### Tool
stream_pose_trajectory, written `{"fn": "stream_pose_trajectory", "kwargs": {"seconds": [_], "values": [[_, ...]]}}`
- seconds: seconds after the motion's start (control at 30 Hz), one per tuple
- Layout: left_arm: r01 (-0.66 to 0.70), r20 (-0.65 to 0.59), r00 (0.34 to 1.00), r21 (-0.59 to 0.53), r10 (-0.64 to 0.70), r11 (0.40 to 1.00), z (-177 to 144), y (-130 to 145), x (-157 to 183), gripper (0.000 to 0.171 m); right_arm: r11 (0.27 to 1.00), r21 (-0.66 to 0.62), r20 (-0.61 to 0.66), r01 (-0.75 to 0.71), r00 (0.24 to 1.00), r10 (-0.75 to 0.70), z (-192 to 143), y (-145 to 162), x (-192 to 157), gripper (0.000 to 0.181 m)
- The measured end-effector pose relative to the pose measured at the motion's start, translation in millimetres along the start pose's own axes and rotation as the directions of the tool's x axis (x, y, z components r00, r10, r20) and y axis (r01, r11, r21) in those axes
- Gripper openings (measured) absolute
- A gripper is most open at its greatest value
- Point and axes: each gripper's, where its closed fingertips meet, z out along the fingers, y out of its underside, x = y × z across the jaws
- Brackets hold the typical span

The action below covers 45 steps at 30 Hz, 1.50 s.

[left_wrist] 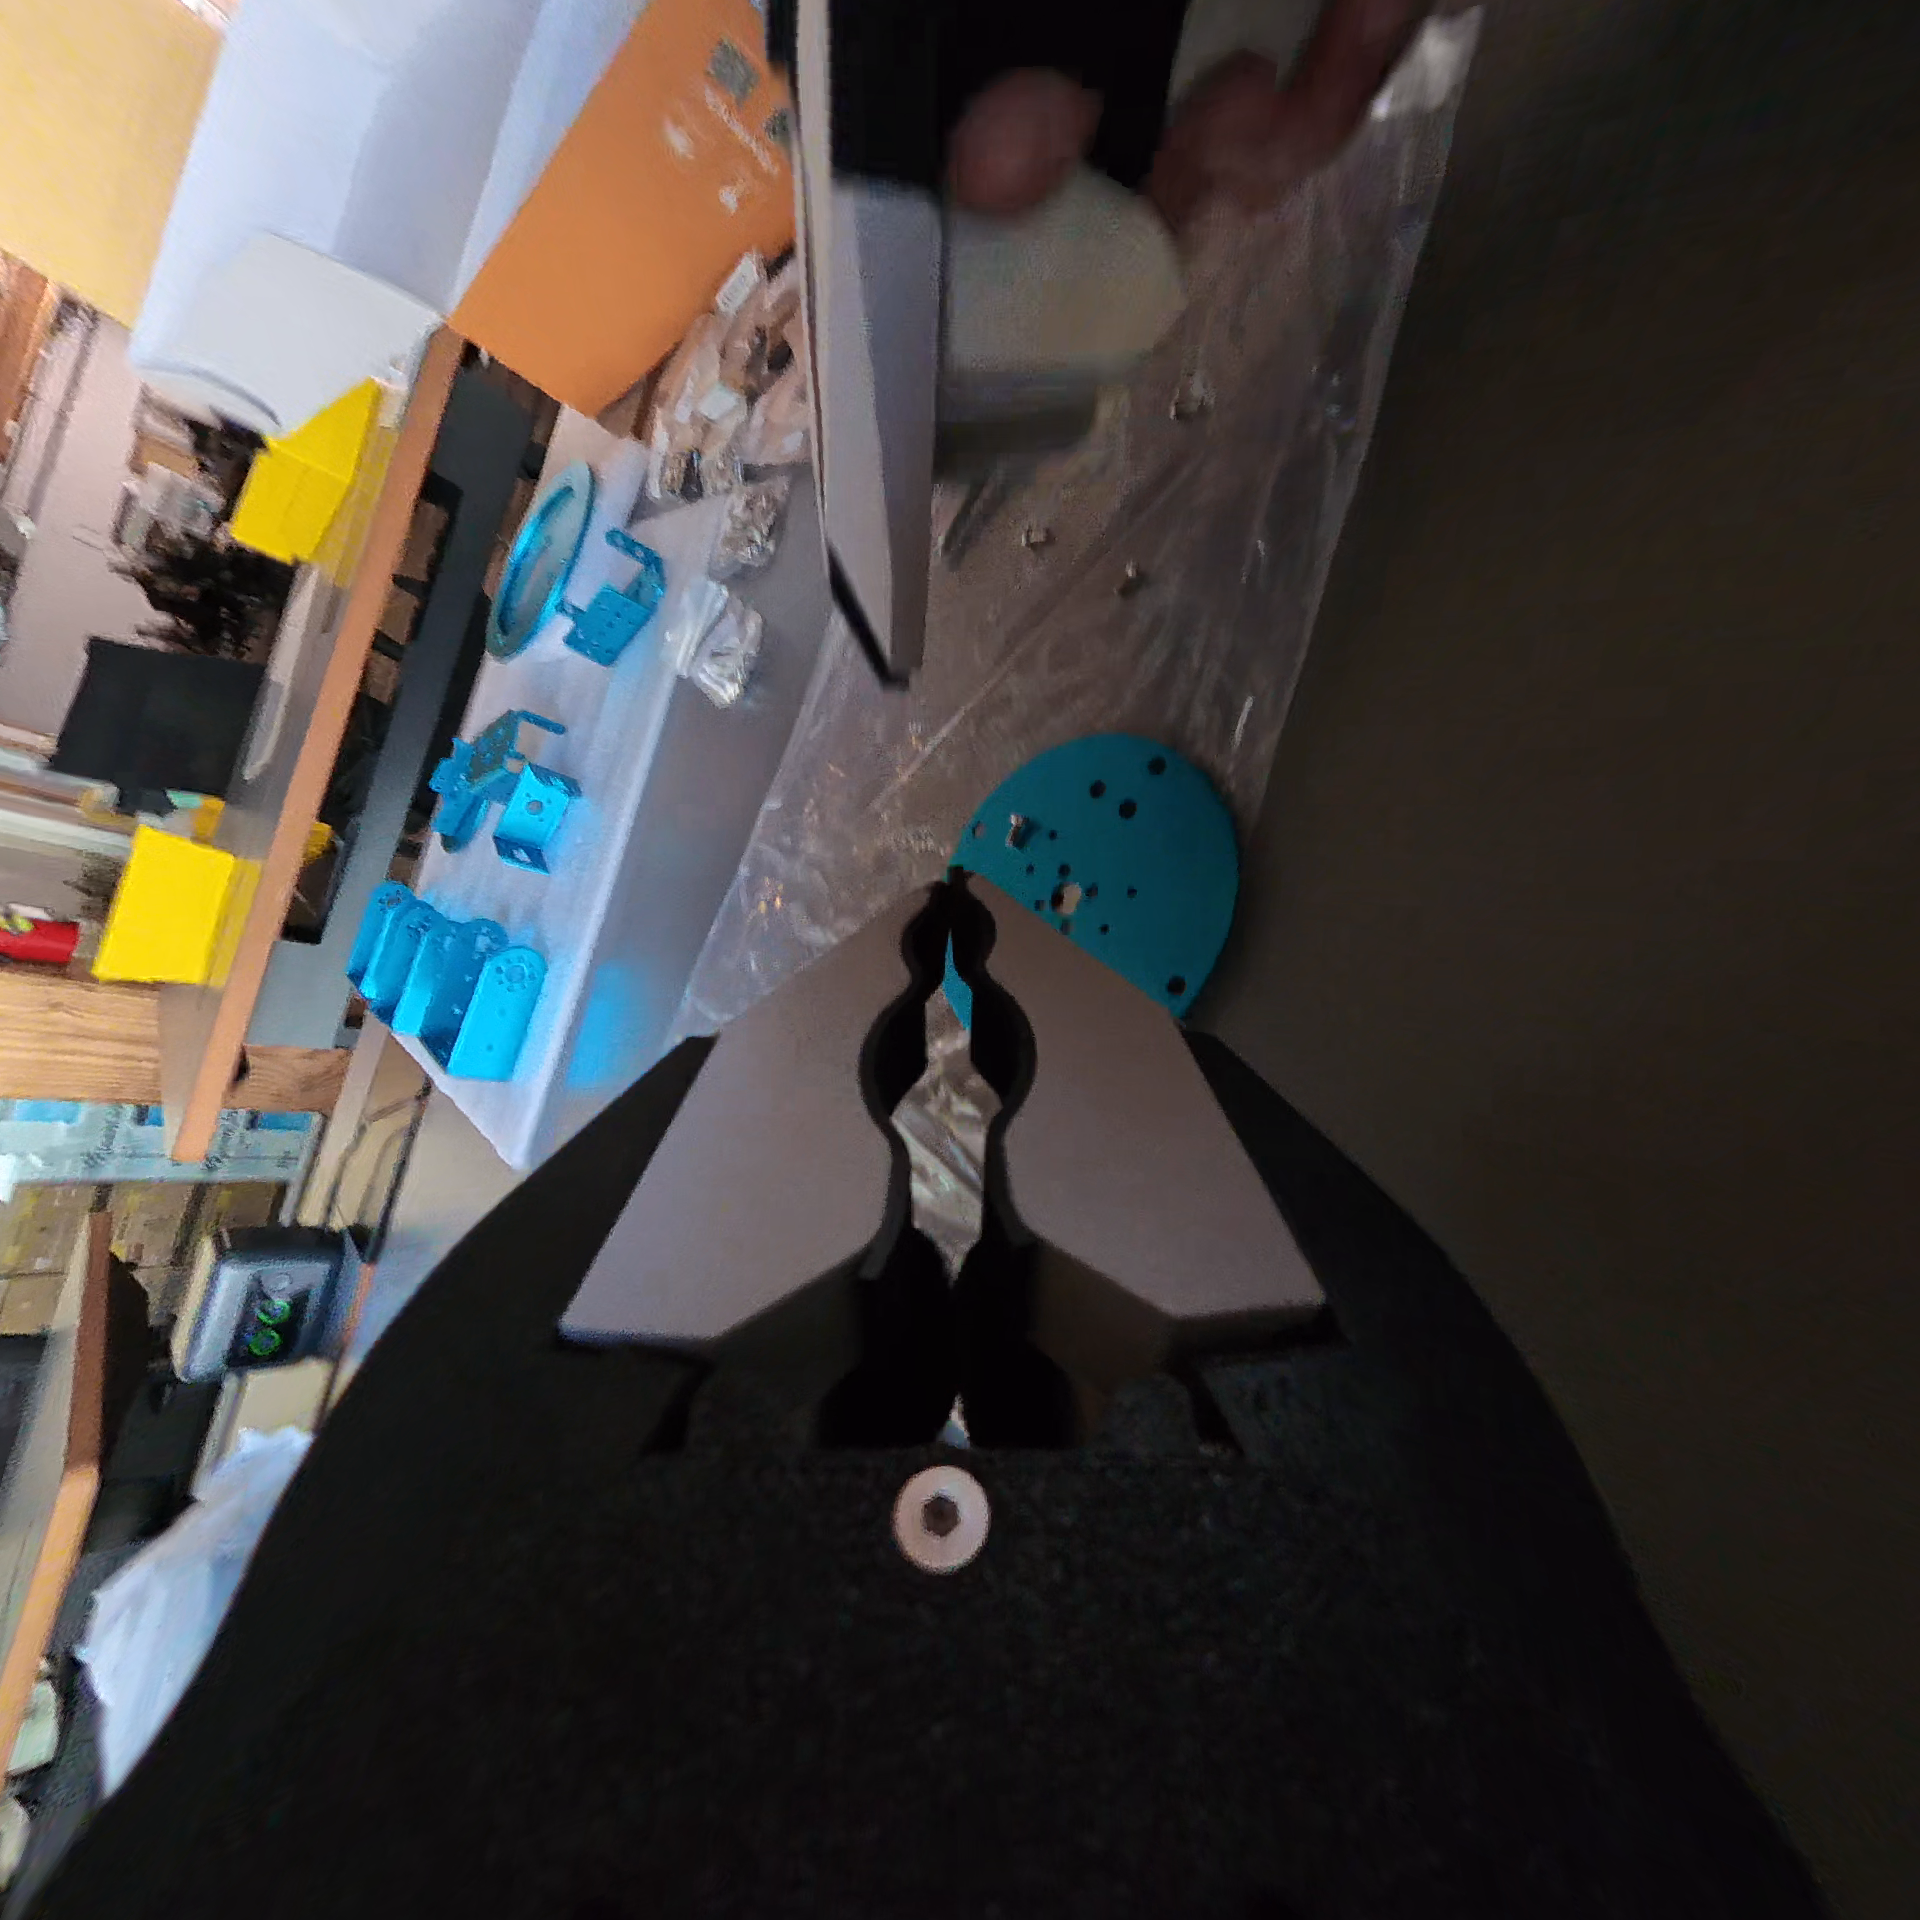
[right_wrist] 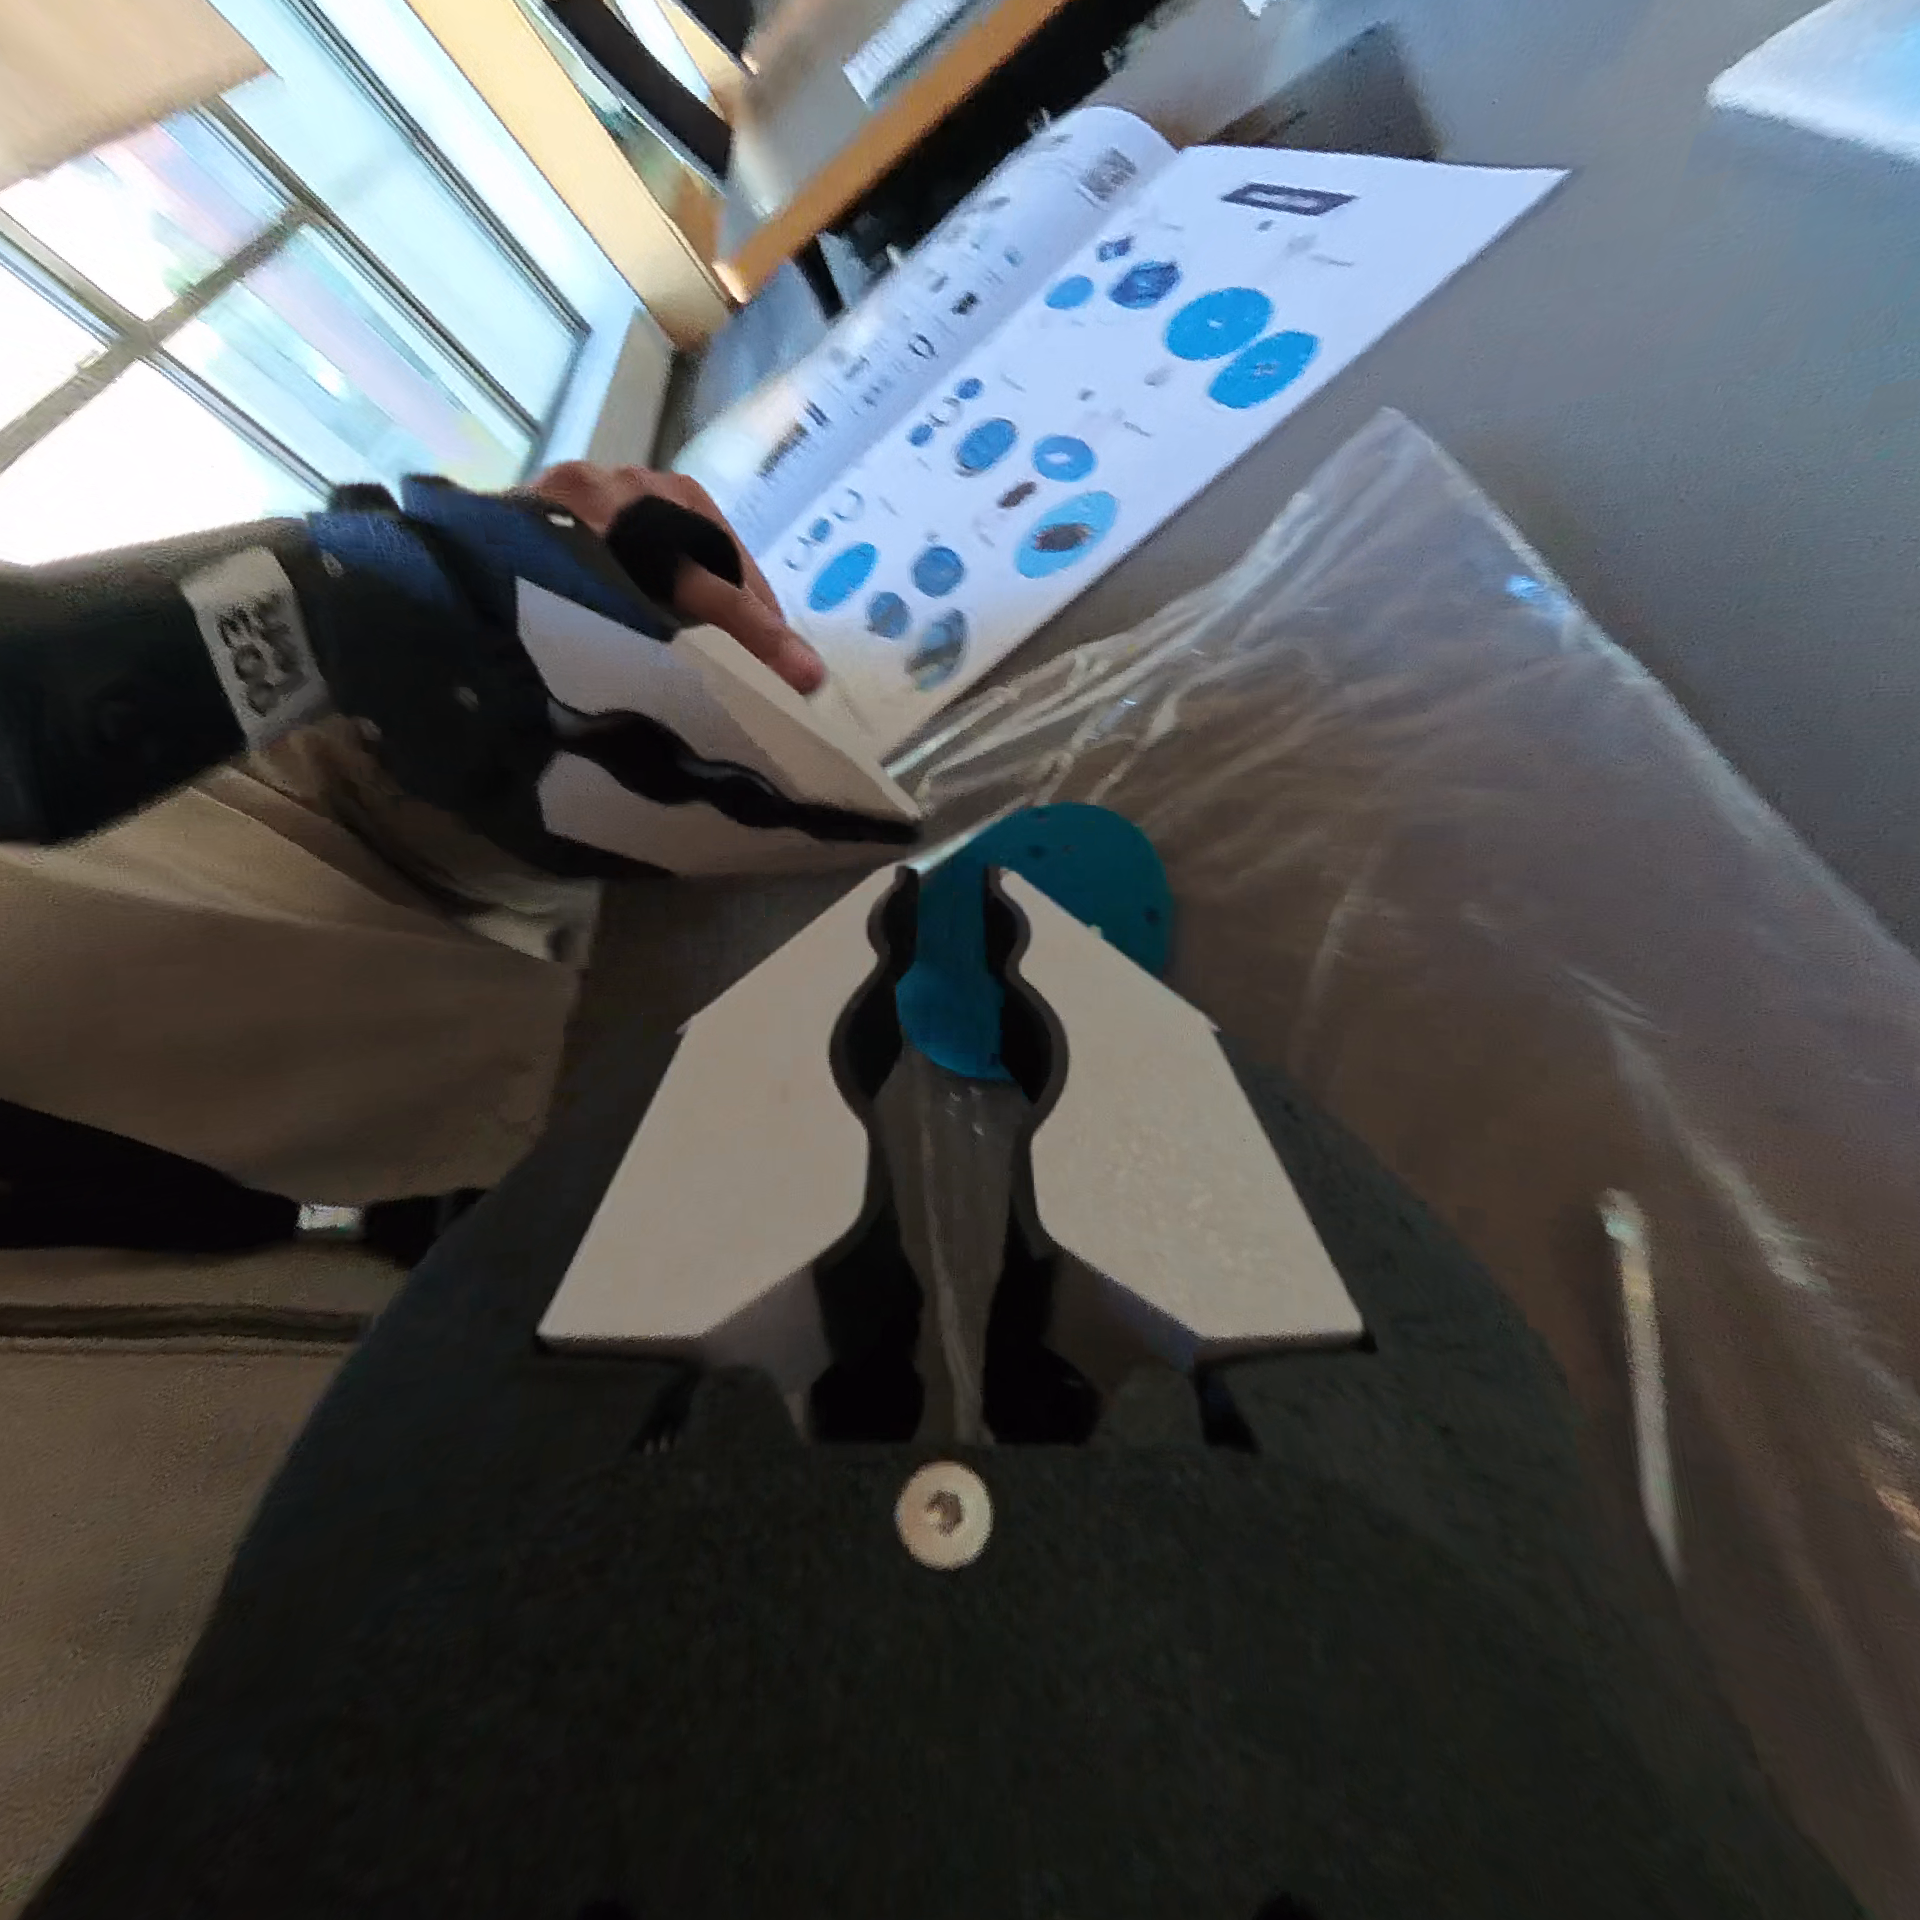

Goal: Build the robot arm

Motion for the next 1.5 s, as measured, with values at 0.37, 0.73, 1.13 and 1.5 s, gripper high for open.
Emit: {"fn": "stream_pose_trajectory", "kwargs": {"seconds": [0.37,0.73,1.13,1.5], "values": [[0.516,-0.169,0.847,0.036,-0.504,0.856,-17.5,16.4,-6.4,0.003,0.877,-0.308,-0.115,0.370,0.900,-0.420,15.0,26.6,29.9,0.013],[0.512,-0.215,0.845,0.061,-0.490,0.857,-19.4,12.4,-2.5,0.005,0.846,-0.321,-0.165,0.426,0.854,-0.493,27.0,34.0,36.4,0.010],[0.004,-0.009,1.000,-0.027,-0.004,1.000,10.8,11.5,-3.7,0.015,0.889,-0.213,-0.092,0.406,0.897,-0.432,27.5,20.1,15.5,0.001],[-0.112,0.065,0.992,0.087,0.107,0.990,16.7,-4.7,-8.4,0.017,0.999,-0.028,0.176,0.025,0.984,-0.020,18.4,2.4,-8.0,0.000]]}}
